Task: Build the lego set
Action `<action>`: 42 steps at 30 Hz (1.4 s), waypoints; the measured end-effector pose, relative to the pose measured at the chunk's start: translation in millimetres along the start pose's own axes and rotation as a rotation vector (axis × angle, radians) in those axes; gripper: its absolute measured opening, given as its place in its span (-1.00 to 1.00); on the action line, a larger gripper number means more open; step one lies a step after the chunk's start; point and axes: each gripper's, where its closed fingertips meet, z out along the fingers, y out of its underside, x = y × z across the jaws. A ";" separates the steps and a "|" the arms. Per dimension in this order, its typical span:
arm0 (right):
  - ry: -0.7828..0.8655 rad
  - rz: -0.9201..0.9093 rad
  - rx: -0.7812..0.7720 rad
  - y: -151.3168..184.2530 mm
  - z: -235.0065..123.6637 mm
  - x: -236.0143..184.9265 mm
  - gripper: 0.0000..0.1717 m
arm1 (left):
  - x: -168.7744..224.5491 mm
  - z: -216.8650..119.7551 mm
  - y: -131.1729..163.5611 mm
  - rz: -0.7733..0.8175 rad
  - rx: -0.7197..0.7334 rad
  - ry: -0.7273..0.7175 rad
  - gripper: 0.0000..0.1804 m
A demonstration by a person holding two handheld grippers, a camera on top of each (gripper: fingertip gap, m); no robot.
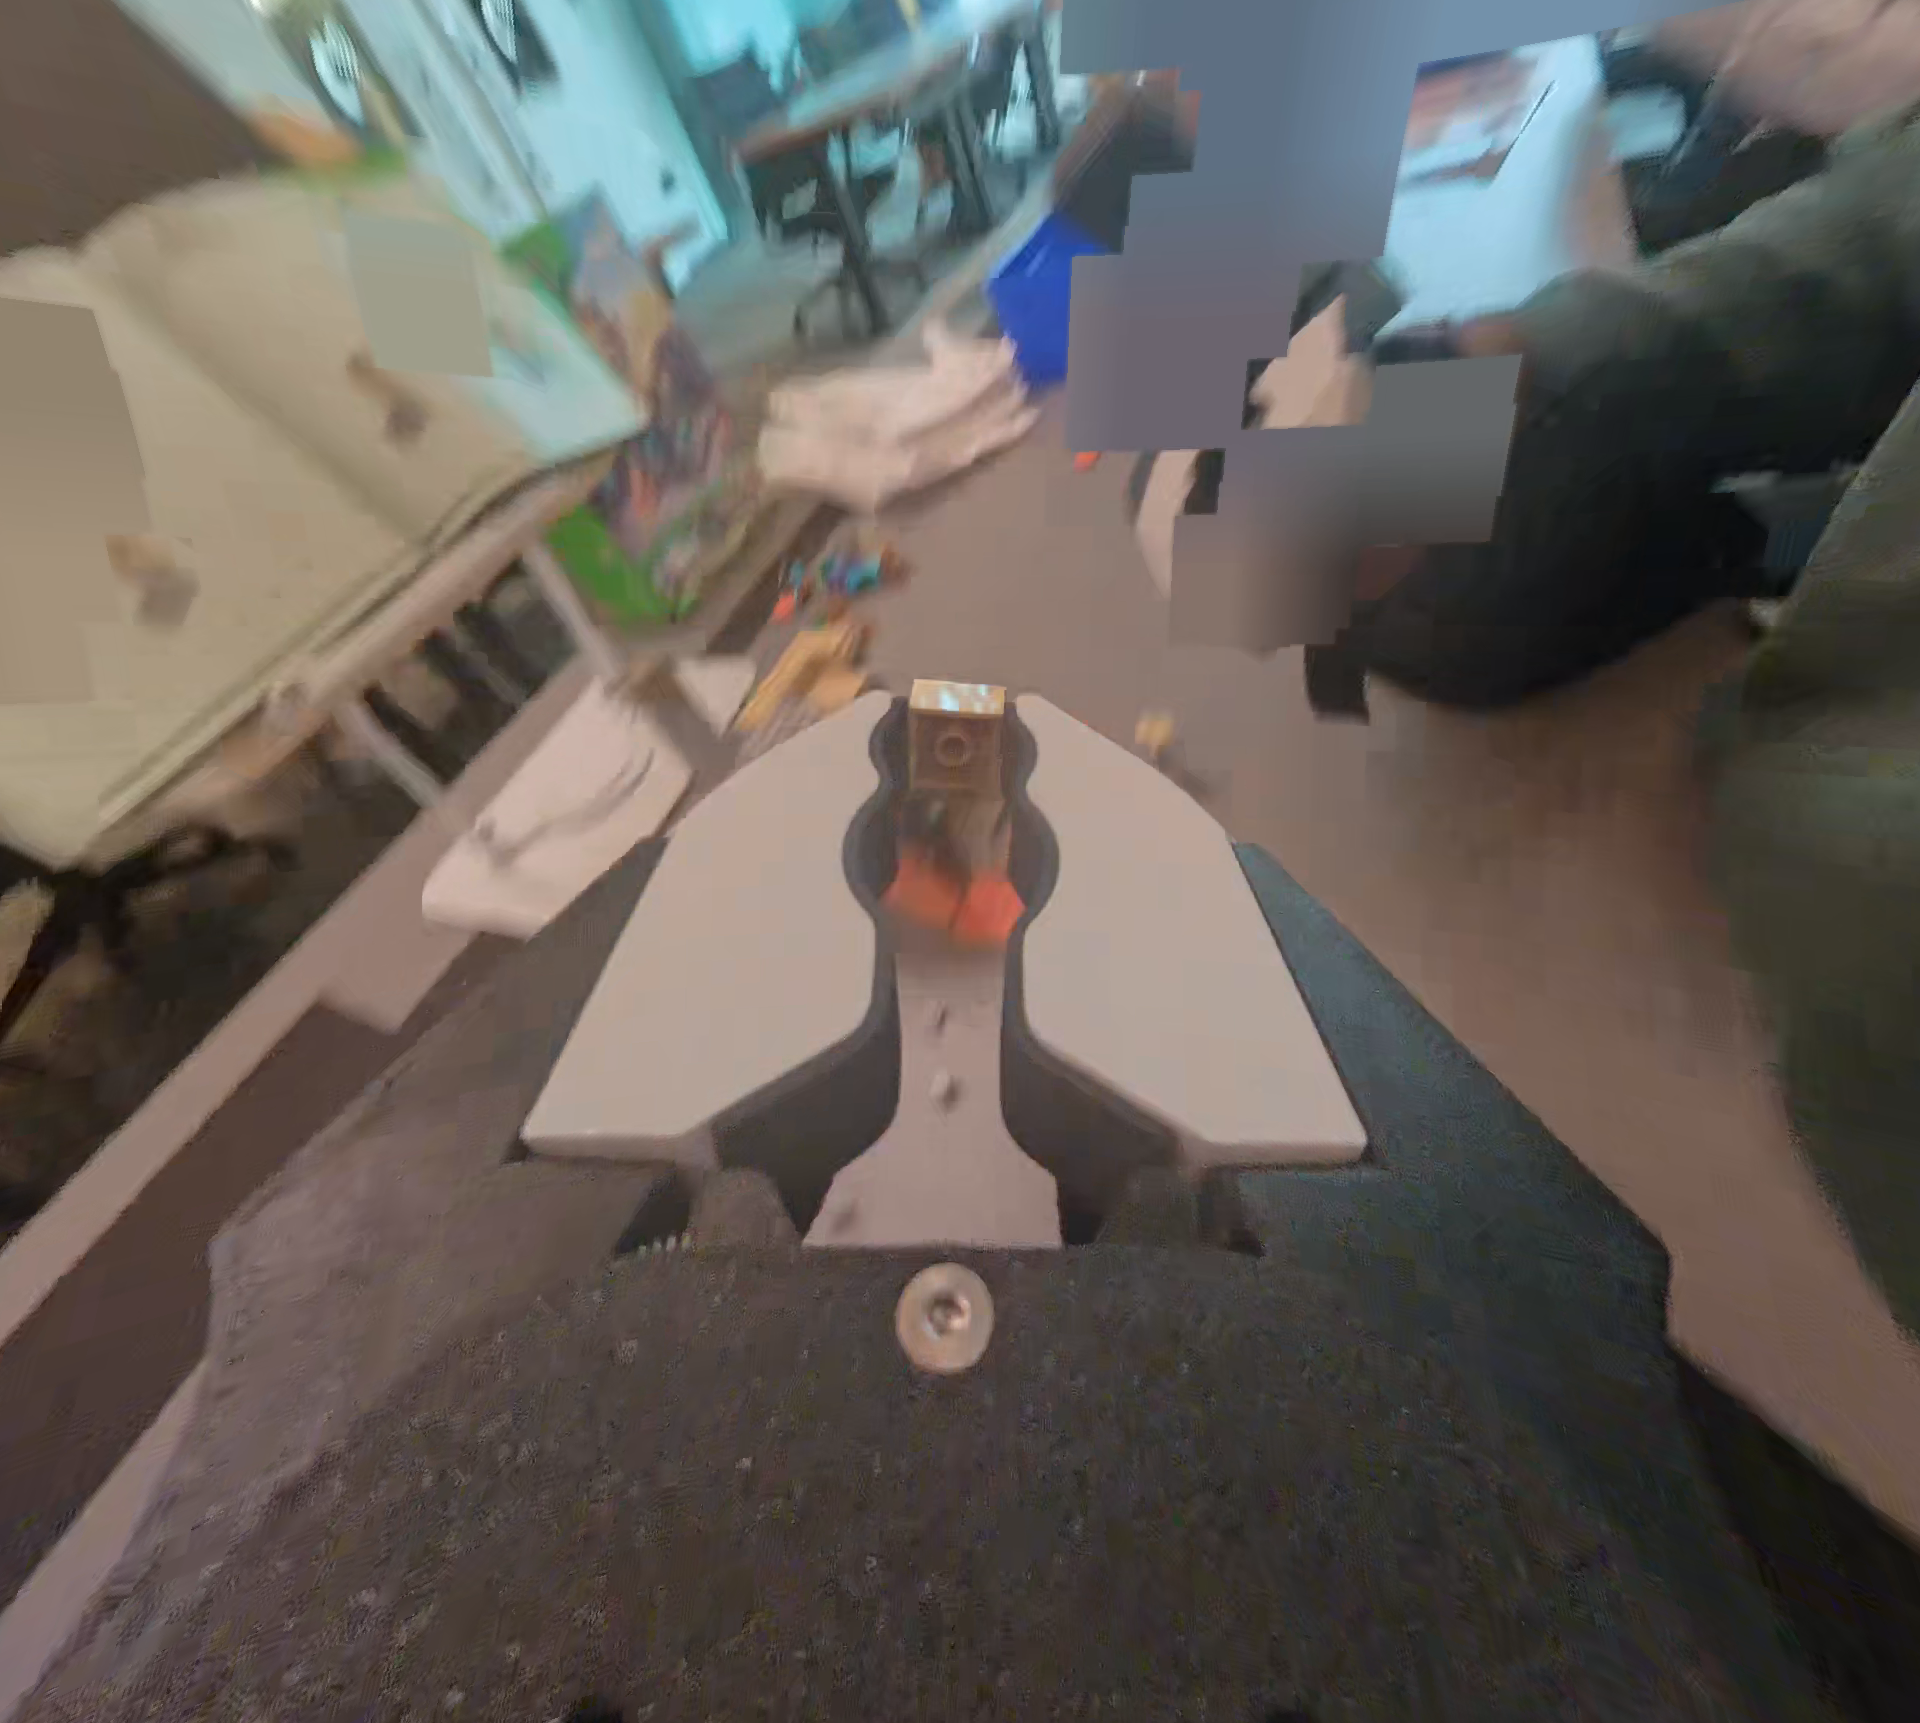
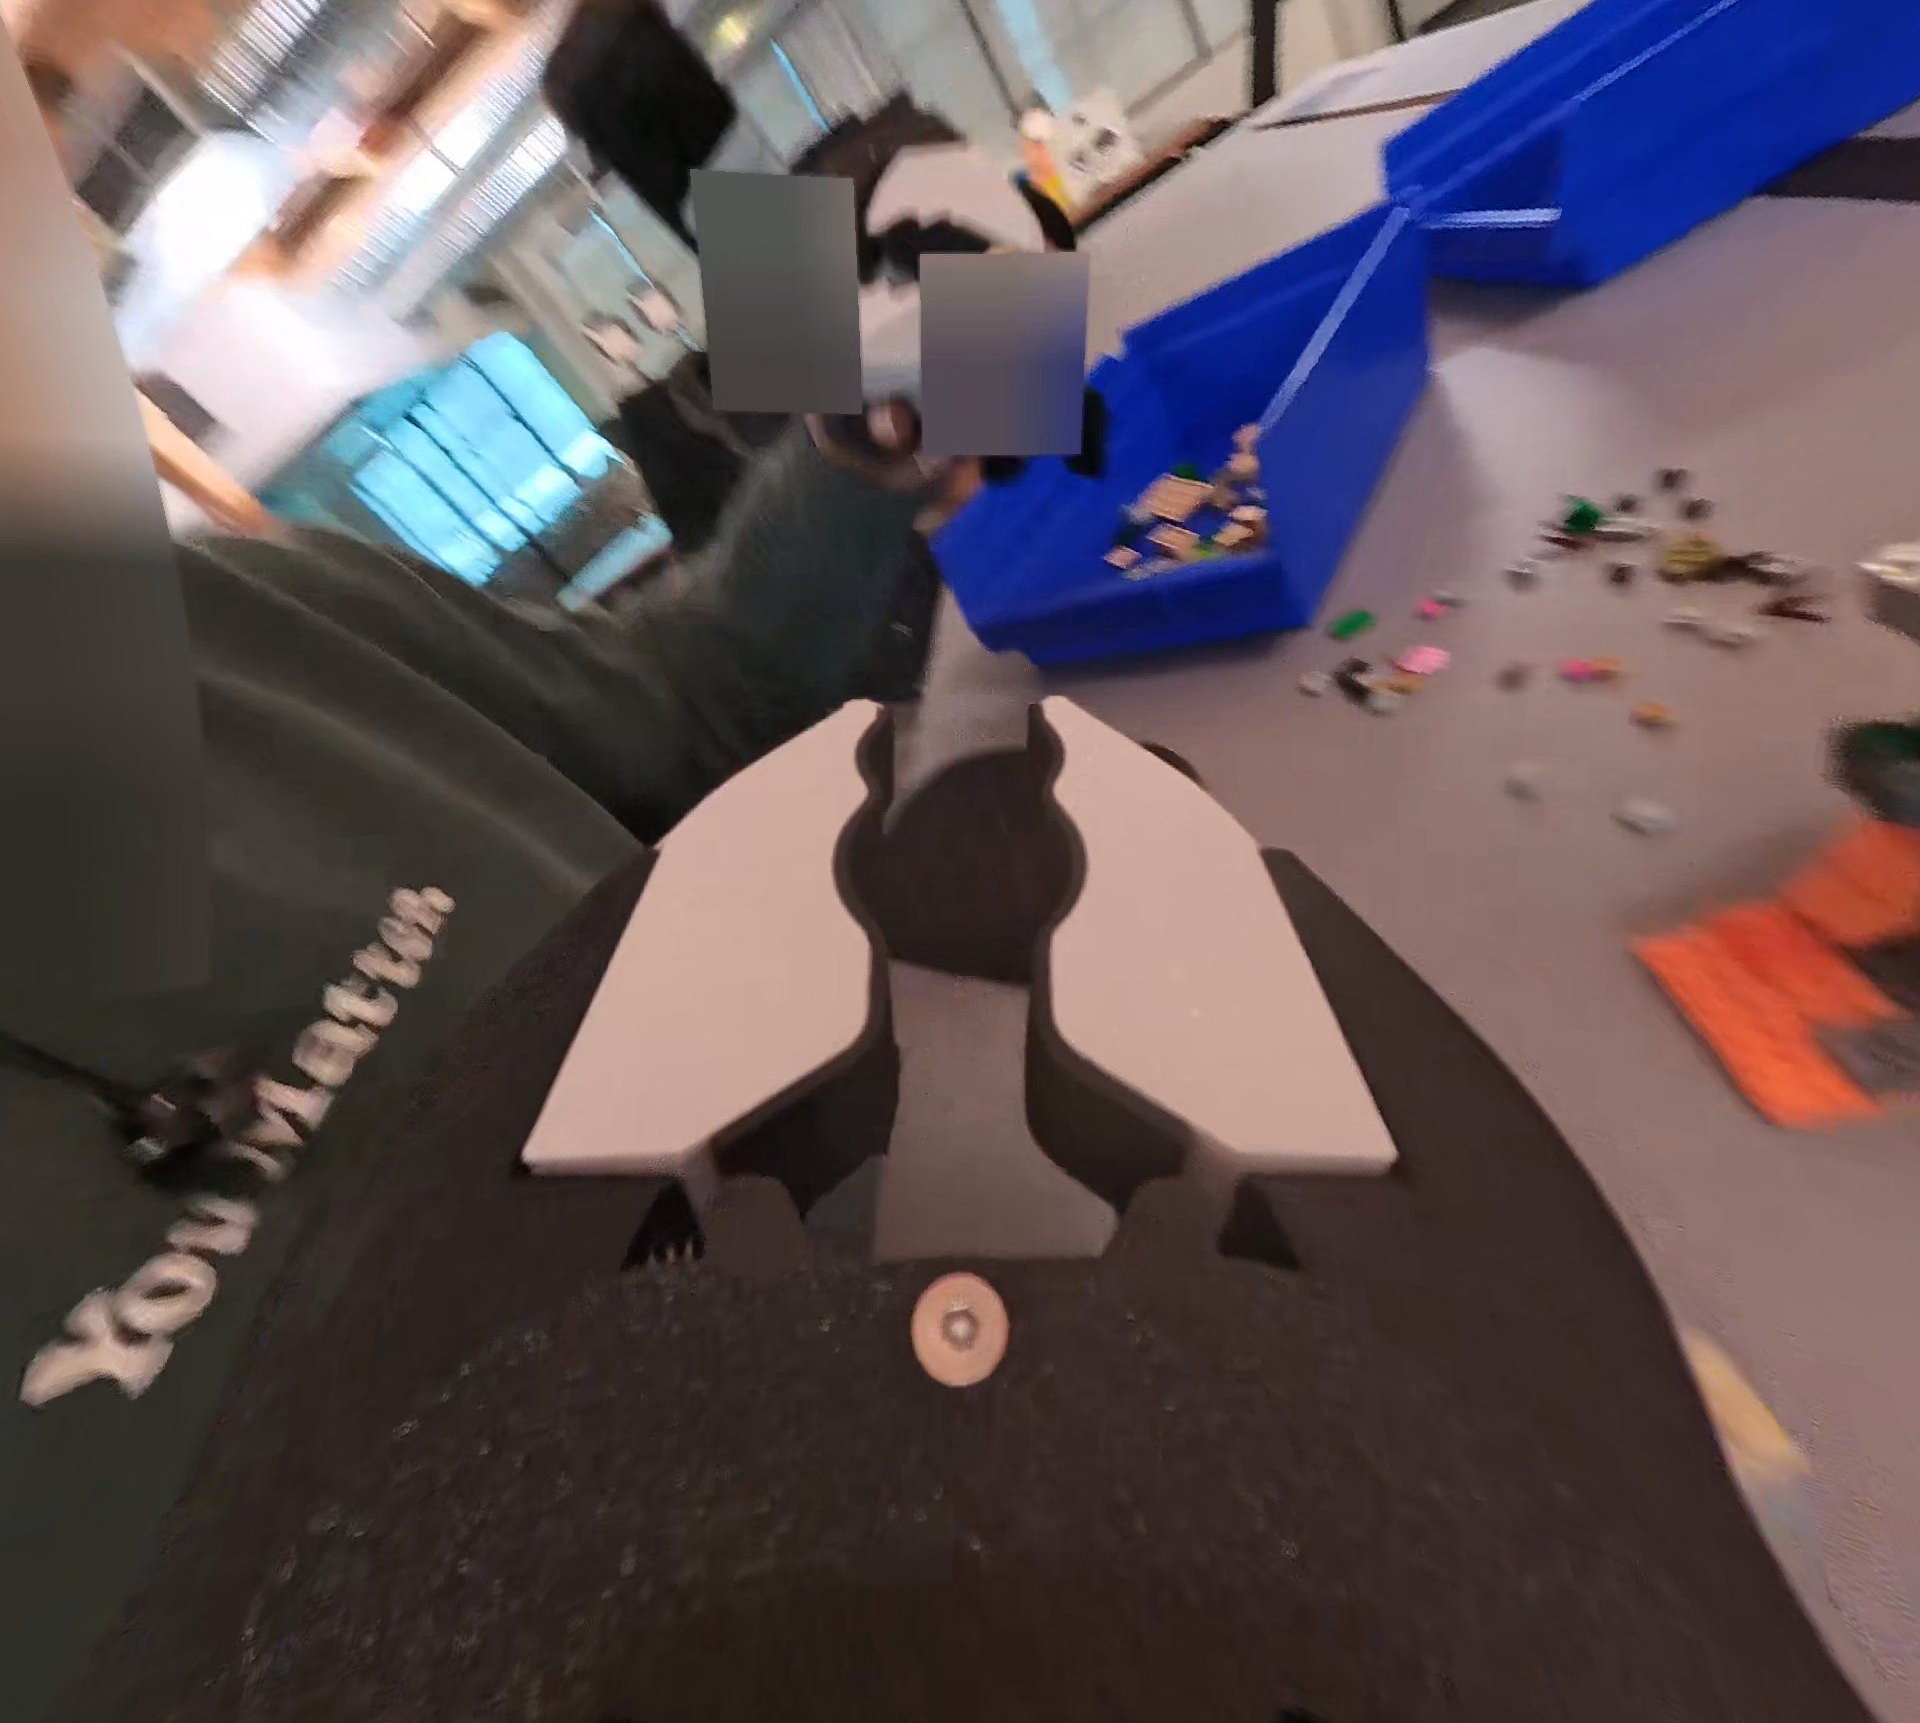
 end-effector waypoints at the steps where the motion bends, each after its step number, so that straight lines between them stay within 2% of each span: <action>1: -0.052 0.060 0.030 -5.3 5.3 -4.9 -0.70 | 12.1 12.0 -9.3 0.016 0.062 0.009 -0.82; 4: -0.189 0.256 0.106 -18.2 11.0 -13.6 -0.67 | 40.6 41.2 -24.9 0.069 0.178 0.007 -0.82; 8: -0.280 0.368 0.129 -22.6 6.3 -24.2 -0.67 | 62.7 65.3 -22.5 0.123 0.203 0.015 -0.82; 11: -0.206 0.342 0.088 -16.1 4.7 -20.4 -0.68 | 70.7 73.9 -17.5 0.117 0.215 0.045 -0.82; 14: -0.163 0.337 0.076 -10.8 1.5 -14.3 -0.80 | 74.9 78.5 -12.3 0.122 0.215 0.059 -0.82; 16: -0.137 0.333 0.054 -4.6 -0.8 -10.1 -0.81 | 77.9 81.8 -5.2 0.126 0.190 0.069 -0.81; 19: -0.067 0.207 -0.074 2.0 -18.3 -2.4 -0.81 | 76.0 79.0 6.4 0.043 0.149 0.081 -0.71; 23: 0.411 -0.358 -0.611 25.8 -91.2 69.7 -0.81 | 54.0 53.3 25.7 -0.074 0.080 0.017 -0.78; 24: 0.460 -0.439 -0.733 33.5 -107.5 83.5 -0.81 | 47.9 46.4 31.3 -0.106 0.062 -0.002 -0.80; 26: 0.464 -0.490 -0.879 51.8 -122.2 99.4 -0.81 | 36.7 33.4 41.8 -0.166 0.027 -0.041 -0.83; 32: 0.423 -0.596 -1.119 94.0 -128.6 128.3 -0.81 | 5.6 -14.5 64.7 -0.218 -0.128 -0.200 -0.87; 37: 0.403 -0.626 -1.218 107.6 -127.4 138.9 -0.81 | -29.8 -77.2 66.7 -0.208 -0.228 -0.362 -0.88; 42: 0.388 -0.605 -1.238 111.3 -125.0 142.6 -0.81 | -59.9 -135.2 75.5 -0.232 -0.346 -0.498 -0.89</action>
